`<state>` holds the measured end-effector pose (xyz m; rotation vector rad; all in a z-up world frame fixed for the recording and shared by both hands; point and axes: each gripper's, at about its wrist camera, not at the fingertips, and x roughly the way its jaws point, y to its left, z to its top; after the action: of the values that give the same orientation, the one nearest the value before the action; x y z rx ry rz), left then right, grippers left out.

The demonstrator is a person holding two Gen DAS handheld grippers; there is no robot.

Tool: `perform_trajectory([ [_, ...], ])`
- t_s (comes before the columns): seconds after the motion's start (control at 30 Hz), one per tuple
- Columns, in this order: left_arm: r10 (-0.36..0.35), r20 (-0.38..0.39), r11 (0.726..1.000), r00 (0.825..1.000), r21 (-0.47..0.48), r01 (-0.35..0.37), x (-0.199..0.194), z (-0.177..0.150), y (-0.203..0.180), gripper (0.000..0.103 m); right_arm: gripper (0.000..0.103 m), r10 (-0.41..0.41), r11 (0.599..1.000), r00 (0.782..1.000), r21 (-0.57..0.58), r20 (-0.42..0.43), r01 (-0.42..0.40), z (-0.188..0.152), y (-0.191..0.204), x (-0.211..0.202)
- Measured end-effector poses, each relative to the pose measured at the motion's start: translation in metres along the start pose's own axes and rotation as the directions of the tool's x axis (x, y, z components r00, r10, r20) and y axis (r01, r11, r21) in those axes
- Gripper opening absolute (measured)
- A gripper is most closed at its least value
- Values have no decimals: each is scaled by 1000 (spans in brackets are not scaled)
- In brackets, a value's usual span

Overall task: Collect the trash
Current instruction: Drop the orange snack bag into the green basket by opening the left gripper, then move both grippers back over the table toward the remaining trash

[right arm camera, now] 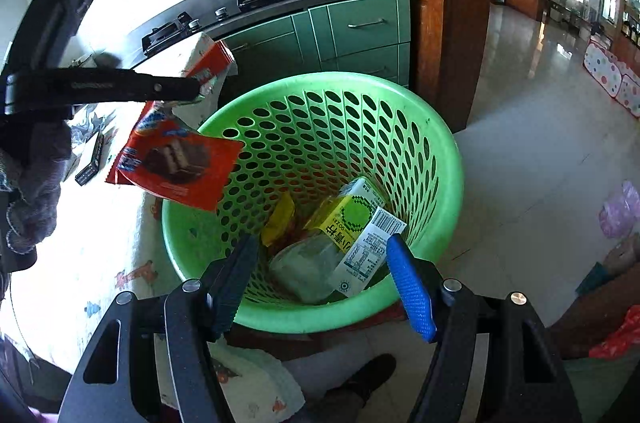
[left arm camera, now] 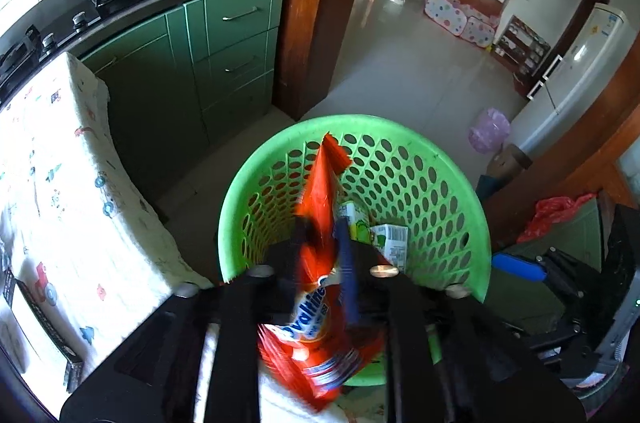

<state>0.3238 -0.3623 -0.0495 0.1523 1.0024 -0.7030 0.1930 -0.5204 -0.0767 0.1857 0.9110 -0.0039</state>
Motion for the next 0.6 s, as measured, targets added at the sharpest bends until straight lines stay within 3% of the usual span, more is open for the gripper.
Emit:
perform_trajectory([
  [0.07, 7, 16, 1000, 1000, 12, -7, -2, -1, 0, 51, 66, 5, 1000, 1000, 4, 3, -5, -1, 1, -1],
  [0.1, 7, 18, 1000, 1000, 18, -8, -3, -3, -1, 52, 66, 7, 1000, 1000, 6, 4, -7, -1, 1, -2],
  [0.3, 8, 33, 1000, 999, 16, -8, -23, -13, 7, 52, 66, 13, 1000, 1000, -2, 2, -13, -4, 11, -4],
  [0.6, 73, 51, 997, 996, -25, -72, -71, -50, 45, 52, 69, 42, 998, 999, -47, 26, -41, -2, 45, -17],
])
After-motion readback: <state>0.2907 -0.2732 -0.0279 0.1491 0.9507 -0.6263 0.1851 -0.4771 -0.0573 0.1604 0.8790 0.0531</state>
